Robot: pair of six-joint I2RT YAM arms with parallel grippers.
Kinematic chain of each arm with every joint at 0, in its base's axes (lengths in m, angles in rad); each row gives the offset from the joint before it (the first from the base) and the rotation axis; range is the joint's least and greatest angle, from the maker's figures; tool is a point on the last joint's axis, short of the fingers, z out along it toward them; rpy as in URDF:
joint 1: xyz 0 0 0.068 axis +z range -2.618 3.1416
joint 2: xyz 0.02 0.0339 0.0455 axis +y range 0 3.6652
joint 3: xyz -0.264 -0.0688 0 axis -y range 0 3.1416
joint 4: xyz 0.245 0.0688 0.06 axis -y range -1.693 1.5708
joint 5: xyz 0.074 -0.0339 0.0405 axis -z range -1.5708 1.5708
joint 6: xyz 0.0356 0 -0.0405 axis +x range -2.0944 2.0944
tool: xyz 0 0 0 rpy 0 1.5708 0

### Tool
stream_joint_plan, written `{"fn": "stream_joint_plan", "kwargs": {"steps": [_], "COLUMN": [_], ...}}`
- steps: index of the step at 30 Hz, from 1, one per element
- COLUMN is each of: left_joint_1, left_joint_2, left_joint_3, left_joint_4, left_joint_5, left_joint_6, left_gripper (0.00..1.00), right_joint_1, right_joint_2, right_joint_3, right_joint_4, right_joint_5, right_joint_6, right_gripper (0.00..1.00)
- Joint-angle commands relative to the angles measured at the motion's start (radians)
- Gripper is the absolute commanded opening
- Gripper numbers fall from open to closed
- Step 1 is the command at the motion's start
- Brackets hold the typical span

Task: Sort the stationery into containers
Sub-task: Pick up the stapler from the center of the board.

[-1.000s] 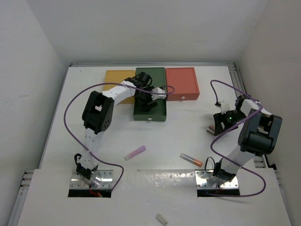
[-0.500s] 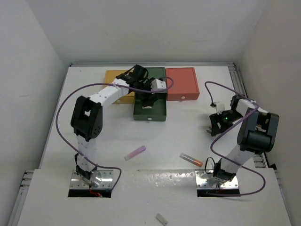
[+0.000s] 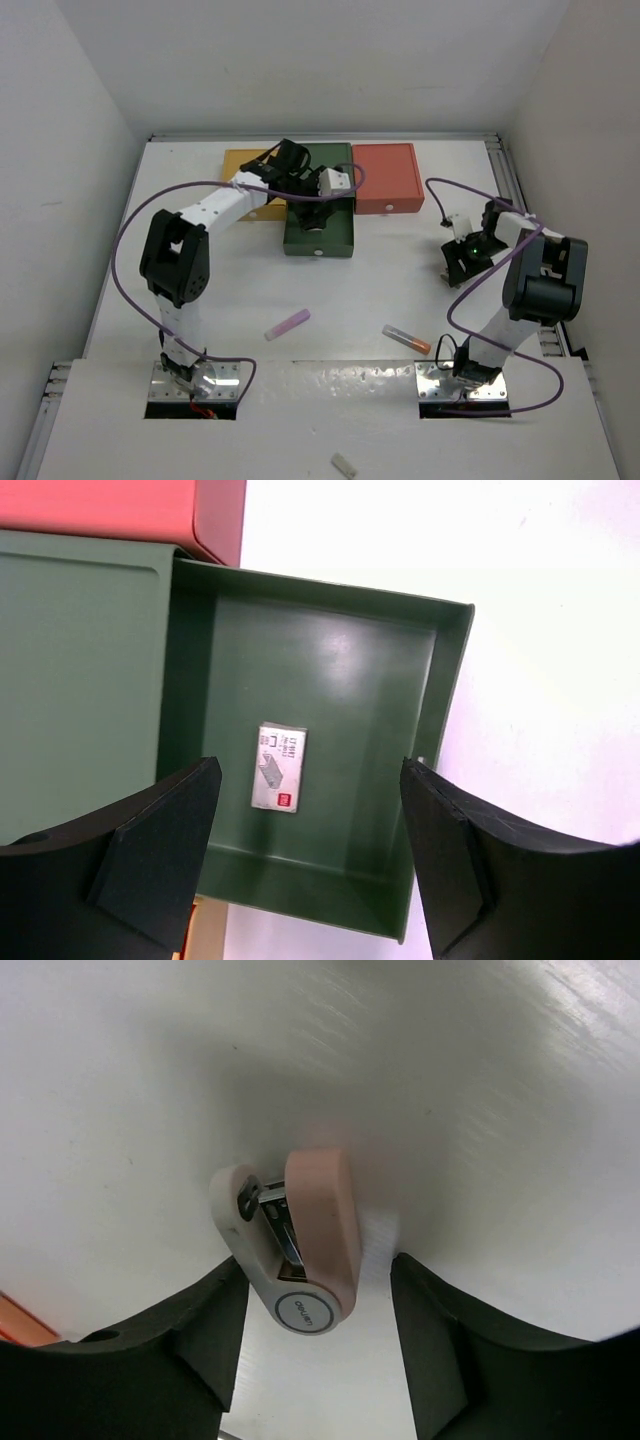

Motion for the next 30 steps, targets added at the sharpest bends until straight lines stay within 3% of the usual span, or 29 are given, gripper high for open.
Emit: {"fn": "stream_joint_plan", "kwargs": {"steps": [1, 9, 13, 21, 30], "left_joint_1": [0.004, 0.11, 0.13, 0.125, 0.055], "left_joint_2": [-0.075, -0.126, -0.193, -0.278, -0.284], "left_joint_3": [-0.015, -0.033, -0.114, -0.318, -0.397], "left_joint_4": [0.043, 0.23, 0.356, 0.57, 0.609], "left_joint_5": [0.053, 0.302, 0.328, 0.451, 0.438], "left_joint_6": [-0.035, -0.439, -0.614, -1.044, -1.185], "left_gripper": [0.79, 0.77, 0.77, 0.79, 0.75], "right_joint_1": [0.003, 0.026, 0.038, 0.124, 0.392], "right_joint_2": [-0.011, -0.044, -0.056, -0.254, -0.47], "right_joint_3": [-0.016, -0.08, -0.057, 0.026, 0.041], "right_joint_4": [0.018, 0.042, 0.02, -0.066, 0.006], "right_joint_5": [-0.013, -0.042, -0.083, -0.233, -0.248], "right_joint_6": [-0.038, -0.052, -0.057, -0.072, -0.06], "right_gripper": [0.57, 0.35, 0.21, 0.18, 0.18]}}
